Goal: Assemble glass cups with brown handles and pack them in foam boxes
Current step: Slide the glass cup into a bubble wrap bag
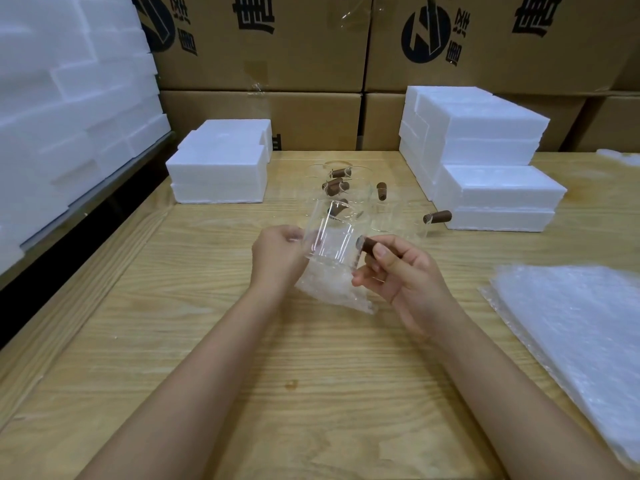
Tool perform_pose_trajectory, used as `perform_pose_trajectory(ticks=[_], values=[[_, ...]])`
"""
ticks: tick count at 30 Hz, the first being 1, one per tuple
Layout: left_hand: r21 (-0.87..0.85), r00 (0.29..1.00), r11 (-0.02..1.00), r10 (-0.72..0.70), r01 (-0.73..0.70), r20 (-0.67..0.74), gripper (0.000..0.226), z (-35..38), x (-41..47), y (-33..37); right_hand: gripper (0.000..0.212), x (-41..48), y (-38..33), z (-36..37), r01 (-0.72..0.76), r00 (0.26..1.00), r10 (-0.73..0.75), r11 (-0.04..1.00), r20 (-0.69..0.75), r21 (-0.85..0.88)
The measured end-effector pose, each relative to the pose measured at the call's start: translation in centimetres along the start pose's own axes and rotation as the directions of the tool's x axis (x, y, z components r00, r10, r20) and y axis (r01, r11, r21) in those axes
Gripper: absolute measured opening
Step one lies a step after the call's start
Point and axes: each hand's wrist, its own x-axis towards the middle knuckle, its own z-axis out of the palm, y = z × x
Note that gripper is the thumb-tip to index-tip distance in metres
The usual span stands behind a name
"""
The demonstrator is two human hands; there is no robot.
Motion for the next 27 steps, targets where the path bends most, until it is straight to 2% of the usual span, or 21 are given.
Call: perform_pose_trajectory(ticks=[2, 4, 5, 8, 11, 15, 17, 20, 24, 27], values=[[-0.114, 0.997, 0.99, -0.075, 0.078, 0.03, 0.04, -0.3, 0.1, 0.1, 0.031, 0.1, 0.0, -0.1, 0.017, 1.0, -0.017, 1.0, -0.019, 0.01], [-0.112, 0.994, 0.989, -0.094, 0.1, 0.062, 0.027, -0.3, 0.1, 0.2, 0.03, 0.1, 0.0, 0.0, 0.014, 1.0, -0.012, 0.993, -0.013, 0.116], [-0.075, 0.994, 0.993, -0.088, 0.093, 0.064, 0.018, -0.3, 0.0, 0.2, 0.027, 0.1, 0.0, 0.1, 0.007, 1.0, -0.01, 0.984, 0.012, 0.18], [0.056, 1.0, 0.998, -0.002, 0.0, 0.022, 0.024, 0.1, -0.2, -0.3, 0.015, 0.0, -0.3, 0.3, -0.027, 0.991, -0.016, 0.95, 0.134, 0.31], [0.043, 0.996, 0.997, 0.066, -0.069, 0.067, 0.015, 0.5, -0.6, -0.2, 0.015, -0.1, -0.1, 0.5, -0.074, 0.985, 0.018, 0.945, 0.174, 0.32], [-0.064, 0.994, 0.998, 0.027, -0.02, 0.11, 0.022, 0.6, -0.6, 0.1, 0.019, 0.0, 0.2, 0.5, -0.06, 0.998, 0.054, 0.971, 0.035, 0.232], [-0.11, 0.991, 0.994, 0.003, 0.012, 0.136, 0.017, 0.4, -0.2, 0.0, 0.02, 0.1, -0.1, 0.2, -0.002, 1.0, 0.004, 0.983, -0.011, 0.182], [-0.172, 0.983, 0.983, -0.038, 0.07, 0.182, 0.015, -0.2, 0.2, 0.0, 0.019, 0.0, -0.6, -0.4, 0.114, 0.992, -0.113, 0.993, -0.063, 0.015], [-0.28, 0.972, 0.951, -0.066, 0.13, 0.227, 0.013, -0.8, 0.5, 0.5, 0.002, -0.3, -0.9, -0.8, 0.243, 0.96, -0.275, 0.912, -0.054, -0.331], [-0.292, 0.979, 0.952, -0.031, 0.09, 0.201, 0.017, -1.2, 0.5, 0.9, 0.012, -0.4, -1.0, -0.9, 0.274, 0.946, -0.321, 0.858, -0.038, -0.434]])
